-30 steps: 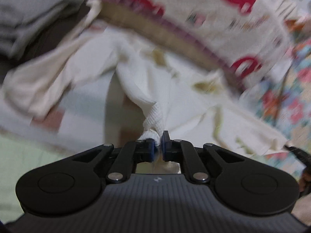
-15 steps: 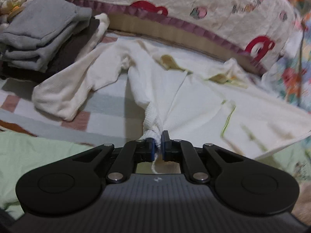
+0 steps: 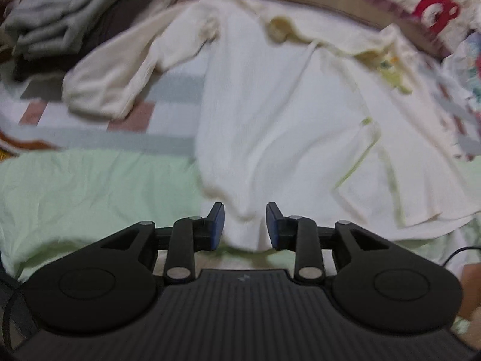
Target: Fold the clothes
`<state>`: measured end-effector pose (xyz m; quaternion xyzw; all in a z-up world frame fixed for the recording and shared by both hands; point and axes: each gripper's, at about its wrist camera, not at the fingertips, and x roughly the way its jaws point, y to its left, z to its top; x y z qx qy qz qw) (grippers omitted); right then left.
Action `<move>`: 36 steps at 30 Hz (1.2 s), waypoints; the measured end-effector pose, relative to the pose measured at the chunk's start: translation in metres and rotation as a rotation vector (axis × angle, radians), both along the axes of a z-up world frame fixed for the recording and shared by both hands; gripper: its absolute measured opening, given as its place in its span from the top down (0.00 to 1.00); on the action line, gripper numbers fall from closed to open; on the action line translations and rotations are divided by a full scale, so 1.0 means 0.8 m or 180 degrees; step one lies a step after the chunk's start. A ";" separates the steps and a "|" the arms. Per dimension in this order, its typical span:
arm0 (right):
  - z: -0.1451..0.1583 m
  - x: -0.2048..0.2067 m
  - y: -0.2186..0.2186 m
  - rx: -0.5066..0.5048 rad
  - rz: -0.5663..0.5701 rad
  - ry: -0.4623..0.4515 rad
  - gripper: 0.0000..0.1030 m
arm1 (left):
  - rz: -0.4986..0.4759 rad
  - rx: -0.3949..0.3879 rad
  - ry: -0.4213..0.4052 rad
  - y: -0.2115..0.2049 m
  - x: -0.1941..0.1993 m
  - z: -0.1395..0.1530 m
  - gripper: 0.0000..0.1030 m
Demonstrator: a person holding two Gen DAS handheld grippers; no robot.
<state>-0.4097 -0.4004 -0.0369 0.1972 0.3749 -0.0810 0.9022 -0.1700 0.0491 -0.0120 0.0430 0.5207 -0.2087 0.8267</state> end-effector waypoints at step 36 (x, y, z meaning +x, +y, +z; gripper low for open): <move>-0.099 0.192 0.169 0.0392 0.2114 0.0359 0.47 | -0.1118 -0.0002 0.0174 -0.192 0.011 -0.099 0.65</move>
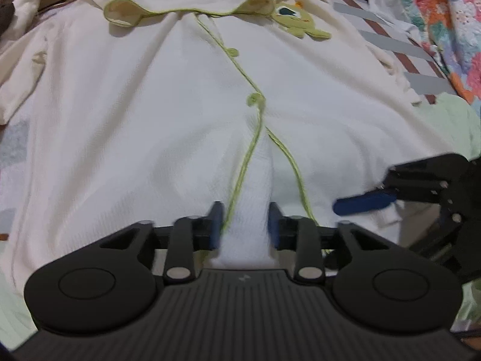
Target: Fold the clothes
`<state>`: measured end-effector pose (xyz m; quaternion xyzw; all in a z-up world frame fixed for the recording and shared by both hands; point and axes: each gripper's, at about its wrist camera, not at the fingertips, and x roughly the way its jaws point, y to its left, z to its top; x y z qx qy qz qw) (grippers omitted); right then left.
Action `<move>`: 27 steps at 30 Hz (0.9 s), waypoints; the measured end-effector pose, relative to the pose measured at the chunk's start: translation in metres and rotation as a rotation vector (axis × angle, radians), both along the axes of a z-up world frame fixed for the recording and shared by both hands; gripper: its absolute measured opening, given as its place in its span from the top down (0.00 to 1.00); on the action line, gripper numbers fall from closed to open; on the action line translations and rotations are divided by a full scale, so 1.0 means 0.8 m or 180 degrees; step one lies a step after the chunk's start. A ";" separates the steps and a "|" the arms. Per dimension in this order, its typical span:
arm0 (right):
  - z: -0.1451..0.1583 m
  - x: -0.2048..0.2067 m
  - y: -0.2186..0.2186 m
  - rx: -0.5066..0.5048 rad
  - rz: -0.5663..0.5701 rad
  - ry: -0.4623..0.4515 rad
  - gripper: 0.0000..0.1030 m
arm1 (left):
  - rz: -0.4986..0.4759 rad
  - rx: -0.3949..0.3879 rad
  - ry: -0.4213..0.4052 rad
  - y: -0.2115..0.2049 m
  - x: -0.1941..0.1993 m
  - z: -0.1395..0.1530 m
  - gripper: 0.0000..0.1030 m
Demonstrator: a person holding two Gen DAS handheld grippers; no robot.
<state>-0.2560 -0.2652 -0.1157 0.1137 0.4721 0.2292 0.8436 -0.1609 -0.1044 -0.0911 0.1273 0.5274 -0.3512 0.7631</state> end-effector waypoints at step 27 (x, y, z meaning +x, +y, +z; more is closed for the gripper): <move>0.034 -0.030 -0.027 0.0054 0.0050 -0.0051 0.83 | -0.0726 -0.0269 0.0183 -0.032 -0.053 0.020 0.92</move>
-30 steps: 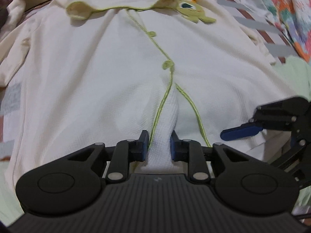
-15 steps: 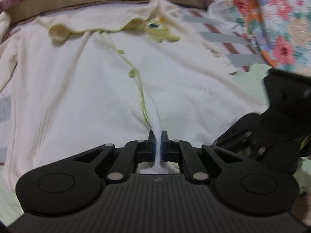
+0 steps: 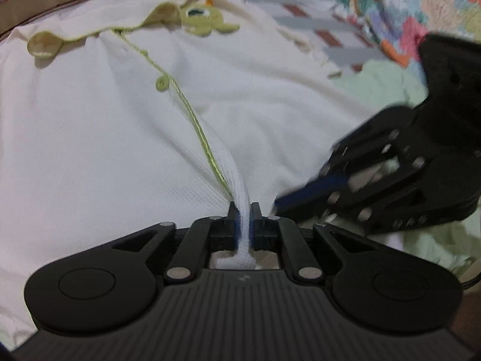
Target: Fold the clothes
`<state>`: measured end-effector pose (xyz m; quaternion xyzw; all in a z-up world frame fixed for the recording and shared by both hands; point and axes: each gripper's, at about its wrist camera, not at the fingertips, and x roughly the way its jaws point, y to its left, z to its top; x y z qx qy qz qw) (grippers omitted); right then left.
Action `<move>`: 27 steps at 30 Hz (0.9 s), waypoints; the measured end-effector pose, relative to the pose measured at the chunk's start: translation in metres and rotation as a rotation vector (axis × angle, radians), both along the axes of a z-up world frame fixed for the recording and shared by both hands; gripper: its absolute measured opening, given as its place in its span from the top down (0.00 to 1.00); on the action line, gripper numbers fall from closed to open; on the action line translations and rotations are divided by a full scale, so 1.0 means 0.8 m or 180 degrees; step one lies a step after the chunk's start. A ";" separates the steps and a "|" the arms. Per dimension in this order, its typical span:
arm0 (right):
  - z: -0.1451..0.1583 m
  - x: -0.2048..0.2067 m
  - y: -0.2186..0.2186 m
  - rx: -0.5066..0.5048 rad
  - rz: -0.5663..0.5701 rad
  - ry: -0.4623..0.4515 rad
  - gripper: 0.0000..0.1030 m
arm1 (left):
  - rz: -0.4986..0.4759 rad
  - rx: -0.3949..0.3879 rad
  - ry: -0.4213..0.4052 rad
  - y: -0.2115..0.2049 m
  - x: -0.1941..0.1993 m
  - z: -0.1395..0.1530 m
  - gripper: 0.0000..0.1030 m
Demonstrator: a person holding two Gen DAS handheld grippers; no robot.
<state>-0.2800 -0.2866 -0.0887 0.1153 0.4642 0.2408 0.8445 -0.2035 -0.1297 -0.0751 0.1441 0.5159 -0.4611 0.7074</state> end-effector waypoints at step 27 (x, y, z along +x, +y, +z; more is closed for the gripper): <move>-0.002 0.031 0.011 0.0364 0.0405 0.0146 0.90 | 0.0757 -0.0513 0.0112 0.091 0.045 0.023 0.73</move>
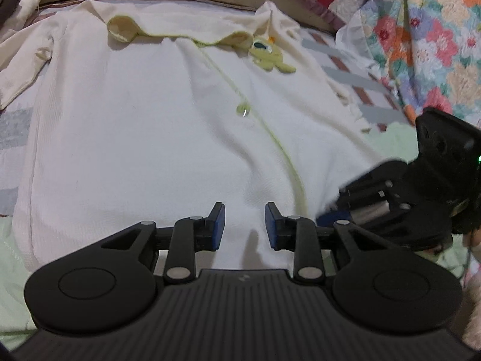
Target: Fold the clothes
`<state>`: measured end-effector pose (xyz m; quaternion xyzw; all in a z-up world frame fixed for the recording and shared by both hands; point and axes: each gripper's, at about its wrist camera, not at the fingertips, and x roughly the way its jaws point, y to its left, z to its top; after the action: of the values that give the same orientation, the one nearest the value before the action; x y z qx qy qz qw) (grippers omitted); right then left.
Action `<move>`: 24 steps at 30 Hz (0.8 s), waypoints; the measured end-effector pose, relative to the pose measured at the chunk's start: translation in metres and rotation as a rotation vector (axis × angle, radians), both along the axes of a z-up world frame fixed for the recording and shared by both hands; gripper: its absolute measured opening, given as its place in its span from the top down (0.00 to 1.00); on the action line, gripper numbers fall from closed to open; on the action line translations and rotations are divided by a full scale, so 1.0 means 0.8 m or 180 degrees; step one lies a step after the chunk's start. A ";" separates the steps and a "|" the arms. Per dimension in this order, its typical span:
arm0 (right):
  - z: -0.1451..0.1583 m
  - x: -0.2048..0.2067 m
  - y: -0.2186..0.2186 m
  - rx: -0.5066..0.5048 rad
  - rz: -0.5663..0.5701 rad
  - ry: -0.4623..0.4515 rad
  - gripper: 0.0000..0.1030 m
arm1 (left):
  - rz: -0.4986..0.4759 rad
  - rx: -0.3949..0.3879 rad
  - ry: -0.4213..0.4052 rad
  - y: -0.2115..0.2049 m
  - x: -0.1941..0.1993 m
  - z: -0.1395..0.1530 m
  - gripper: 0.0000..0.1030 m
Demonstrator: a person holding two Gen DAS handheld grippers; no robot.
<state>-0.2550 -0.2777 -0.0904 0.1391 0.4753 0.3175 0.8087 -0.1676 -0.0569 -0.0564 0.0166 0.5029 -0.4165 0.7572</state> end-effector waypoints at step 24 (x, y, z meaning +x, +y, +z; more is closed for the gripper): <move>0.046 -0.036 -0.142 0.0920 -0.1553 -0.0158 0.67 | -0.0266 0.0529 -0.0272 -0.107 0.008 0.076 0.68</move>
<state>-0.2836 -0.3909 -0.0533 0.3554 0.3576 0.1812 0.8444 -0.1614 -0.1429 0.0043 0.1181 0.5018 -0.4035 0.7559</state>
